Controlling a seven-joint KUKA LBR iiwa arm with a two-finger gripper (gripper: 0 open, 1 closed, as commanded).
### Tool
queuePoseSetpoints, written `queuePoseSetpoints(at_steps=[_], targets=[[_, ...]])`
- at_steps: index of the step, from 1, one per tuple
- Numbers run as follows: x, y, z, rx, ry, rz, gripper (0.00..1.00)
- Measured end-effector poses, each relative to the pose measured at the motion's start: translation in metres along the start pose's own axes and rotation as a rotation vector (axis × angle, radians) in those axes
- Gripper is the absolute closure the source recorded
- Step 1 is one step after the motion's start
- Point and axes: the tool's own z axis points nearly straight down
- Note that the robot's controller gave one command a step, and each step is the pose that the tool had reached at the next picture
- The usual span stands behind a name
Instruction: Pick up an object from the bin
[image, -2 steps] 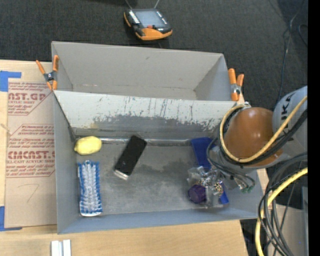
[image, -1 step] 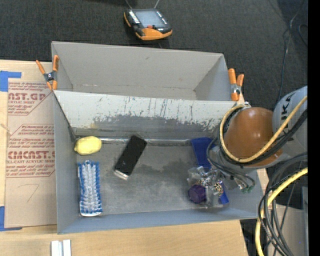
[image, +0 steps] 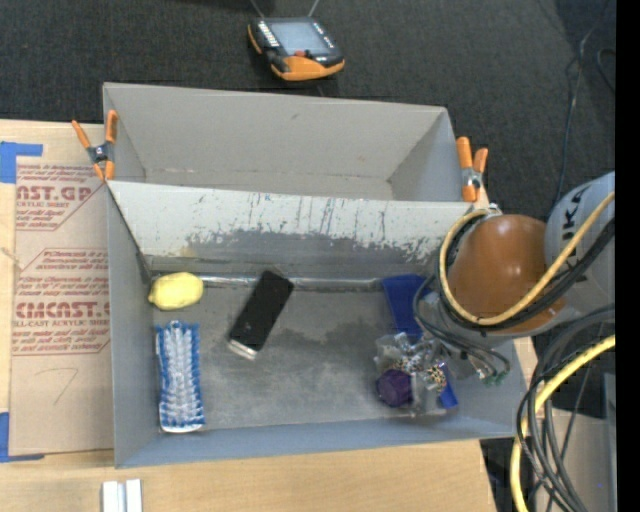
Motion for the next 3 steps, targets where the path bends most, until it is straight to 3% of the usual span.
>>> queuePoseSetpoints(at_steps=[3], targets=[[0.0000,0.0000,0.0000,0.000,0.000,0.000,1.00]])
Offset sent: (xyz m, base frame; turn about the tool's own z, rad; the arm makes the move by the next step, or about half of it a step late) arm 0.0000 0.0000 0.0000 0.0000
